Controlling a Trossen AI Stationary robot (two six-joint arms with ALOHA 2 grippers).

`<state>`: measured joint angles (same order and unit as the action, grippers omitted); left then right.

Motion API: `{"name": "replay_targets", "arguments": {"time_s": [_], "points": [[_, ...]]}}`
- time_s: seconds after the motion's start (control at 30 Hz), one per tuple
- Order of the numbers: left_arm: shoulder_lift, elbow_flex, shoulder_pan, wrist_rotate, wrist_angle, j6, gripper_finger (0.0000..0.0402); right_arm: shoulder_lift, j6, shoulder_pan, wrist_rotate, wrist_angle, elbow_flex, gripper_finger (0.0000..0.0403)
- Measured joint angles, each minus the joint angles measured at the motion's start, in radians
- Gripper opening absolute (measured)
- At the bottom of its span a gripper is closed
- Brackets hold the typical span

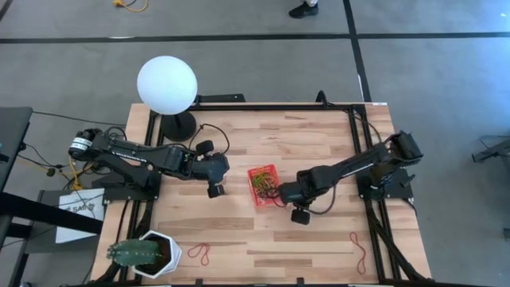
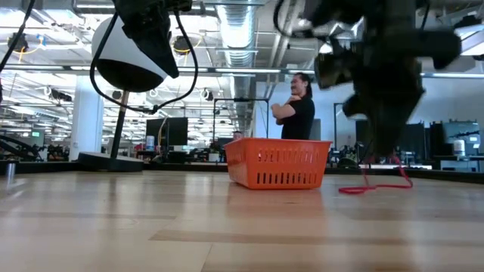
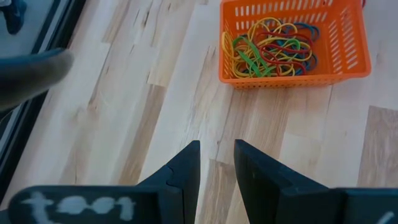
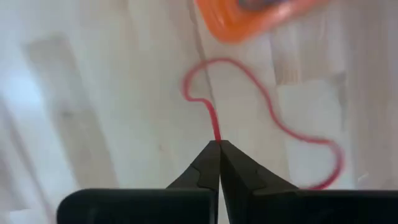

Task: Pick and place items into bin
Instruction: Put the red rubber band into the orange bin

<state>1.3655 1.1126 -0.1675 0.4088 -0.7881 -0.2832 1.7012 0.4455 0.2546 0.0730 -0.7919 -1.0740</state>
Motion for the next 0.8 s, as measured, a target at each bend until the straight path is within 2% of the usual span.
{"name": "replay_targets", "arguments": {"time_s": [0.1, 0.17, 0.3, 0.4, 0.57, 0.8], "points": [[0.000, 0.000, -0.001, 0.001, 0.001, -0.001, 0.0089, -0.058, 0.005, 0.020, -0.033, -0.011, -0.020, 0.0001], [0.000, 0.000, -0.001, 0.001, 0.002, -0.009, 0.0089, -0.104, 0.018, 0.036, -0.096, 0.004, -0.031, 0.0001], [0.000, 0.000, -0.001, 0.026, 0.001, -0.016, 0.0089, -0.161, 0.018, 0.053, -0.284, 0.075, -0.032, 0.0001], [0.000, 0.000, -0.002, 0.062, 0.001, -0.026, 0.0089, -0.171, -0.037, 0.050, -0.410, 0.203, -0.032, 0.0000], [0.000, 0.000, -0.005, 0.067, -0.004, -0.027, 0.0089, -0.136, -0.204, 0.033, -0.410, 0.406, -0.032, 0.0000], [0.000, 0.001, -0.028, 0.081, -0.007, -0.040, 0.0089, -0.068, -0.239, -0.026, -0.426, 0.427, -0.033, 0.0000]]}}
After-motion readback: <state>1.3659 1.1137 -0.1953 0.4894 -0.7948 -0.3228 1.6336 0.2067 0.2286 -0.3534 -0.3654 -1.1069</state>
